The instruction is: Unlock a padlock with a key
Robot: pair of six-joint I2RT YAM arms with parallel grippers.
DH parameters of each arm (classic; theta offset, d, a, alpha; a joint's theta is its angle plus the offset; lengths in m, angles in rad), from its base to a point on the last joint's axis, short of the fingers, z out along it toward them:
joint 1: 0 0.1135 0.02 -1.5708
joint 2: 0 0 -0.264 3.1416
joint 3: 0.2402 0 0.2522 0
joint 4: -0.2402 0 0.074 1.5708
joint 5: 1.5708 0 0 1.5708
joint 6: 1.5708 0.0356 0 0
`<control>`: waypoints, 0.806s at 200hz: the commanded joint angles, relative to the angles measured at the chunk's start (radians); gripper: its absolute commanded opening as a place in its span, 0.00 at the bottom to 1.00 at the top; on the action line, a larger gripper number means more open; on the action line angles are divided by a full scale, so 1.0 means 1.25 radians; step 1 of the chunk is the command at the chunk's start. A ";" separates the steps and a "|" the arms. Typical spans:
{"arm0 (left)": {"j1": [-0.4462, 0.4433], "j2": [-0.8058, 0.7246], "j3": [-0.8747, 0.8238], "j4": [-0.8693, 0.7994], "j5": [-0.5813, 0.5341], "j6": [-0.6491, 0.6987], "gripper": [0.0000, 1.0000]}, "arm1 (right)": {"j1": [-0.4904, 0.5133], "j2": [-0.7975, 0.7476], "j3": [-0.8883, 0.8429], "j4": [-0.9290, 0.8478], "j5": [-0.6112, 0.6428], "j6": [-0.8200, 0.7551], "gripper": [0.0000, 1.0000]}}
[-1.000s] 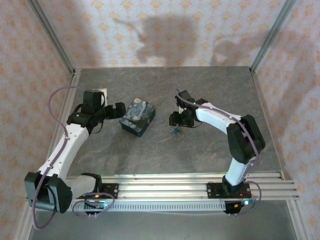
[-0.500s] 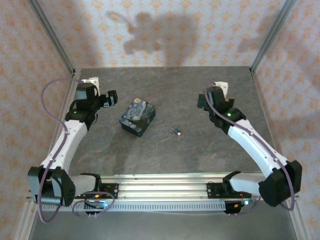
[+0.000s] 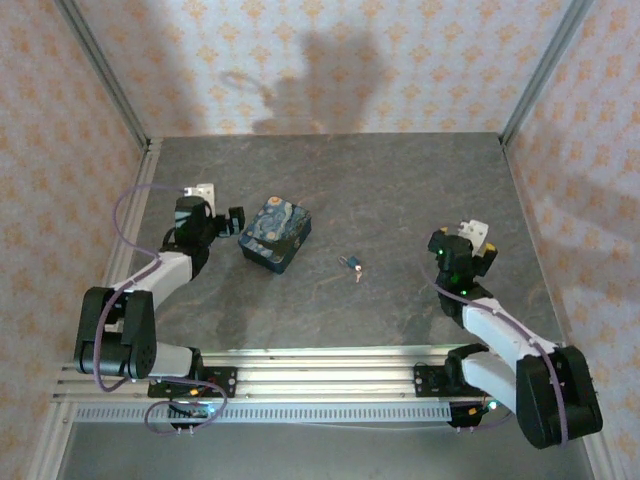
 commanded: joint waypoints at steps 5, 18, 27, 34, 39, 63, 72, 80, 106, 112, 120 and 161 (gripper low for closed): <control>0.003 -0.017 -0.042 0.194 -0.032 0.019 1.00 | -0.019 0.018 -0.060 0.242 -0.015 -0.007 1.00; 0.004 -0.009 -0.047 0.222 -0.028 0.023 1.00 | -0.049 0.032 -0.092 0.293 -0.029 0.033 1.00; 0.003 -0.001 -0.048 0.240 -0.026 0.024 1.00 | -0.069 0.050 -0.110 0.331 -0.039 0.057 1.00; 0.003 0.003 -0.045 0.242 -0.024 0.026 1.00 | -0.082 0.070 -0.118 0.362 -0.047 0.064 1.00; 0.003 0.006 -0.041 0.239 -0.024 0.026 1.00 | -0.087 0.082 -0.120 0.378 -0.046 0.068 1.00; 0.003 0.016 -0.018 0.203 -0.032 0.027 1.00 | -0.096 0.124 -0.078 0.364 -0.101 0.020 1.00; 0.002 0.011 -0.014 0.181 -0.047 0.029 1.00 | -0.095 0.153 -0.060 0.361 -0.127 -0.006 1.00; 0.000 0.002 -0.015 0.161 -0.067 0.034 1.00 | -0.096 0.167 -0.049 0.362 -0.138 -0.021 1.00; -0.004 -0.045 -0.050 0.140 -0.105 0.048 1.00 | -0.095 0.249 -0.032 0.428 -0.162 -0.062 1.00; -0.004 -0.052 -0.065 0.158 -0.105 0.048 1.00 | -0.096 0.276 -0.028 0.447 -0.162 -0.064 1.00; -0.004 -0.057 -0.074 0.169 -0.105 0.049 1.00 | -0.096 0.318 -0.019 0.471 -0.157 -0.062 1.00; -0.003 -0.053 -0.062 0.153 -0.070 0.051 1.00 | -0.100 0.400 0.048 0.416 -0.134 -0.052 1.00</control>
